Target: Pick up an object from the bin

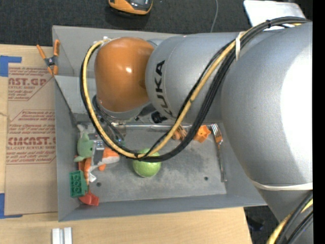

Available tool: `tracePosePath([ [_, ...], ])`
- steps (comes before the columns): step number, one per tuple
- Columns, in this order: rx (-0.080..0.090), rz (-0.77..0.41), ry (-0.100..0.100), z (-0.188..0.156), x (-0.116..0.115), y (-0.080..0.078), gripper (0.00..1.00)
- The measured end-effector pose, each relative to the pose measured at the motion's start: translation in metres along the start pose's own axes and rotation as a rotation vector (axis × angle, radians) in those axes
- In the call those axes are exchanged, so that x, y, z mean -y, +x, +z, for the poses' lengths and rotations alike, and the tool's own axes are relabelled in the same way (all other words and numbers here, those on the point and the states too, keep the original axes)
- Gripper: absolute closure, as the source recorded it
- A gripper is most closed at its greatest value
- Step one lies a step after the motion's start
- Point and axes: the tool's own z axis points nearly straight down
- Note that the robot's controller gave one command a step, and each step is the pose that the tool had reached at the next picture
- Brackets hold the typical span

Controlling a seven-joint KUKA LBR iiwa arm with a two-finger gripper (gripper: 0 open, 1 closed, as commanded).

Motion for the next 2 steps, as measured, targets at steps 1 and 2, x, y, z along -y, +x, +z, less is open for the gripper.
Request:
tracePosePath([
  [1, 0.006, 0.002, -0.002, -0.003, 0.001, -0.002, 0.0],
  [2, 0.012, 0.164, -0.007, 0.044, 0.039, -0.007, 0.0],
])
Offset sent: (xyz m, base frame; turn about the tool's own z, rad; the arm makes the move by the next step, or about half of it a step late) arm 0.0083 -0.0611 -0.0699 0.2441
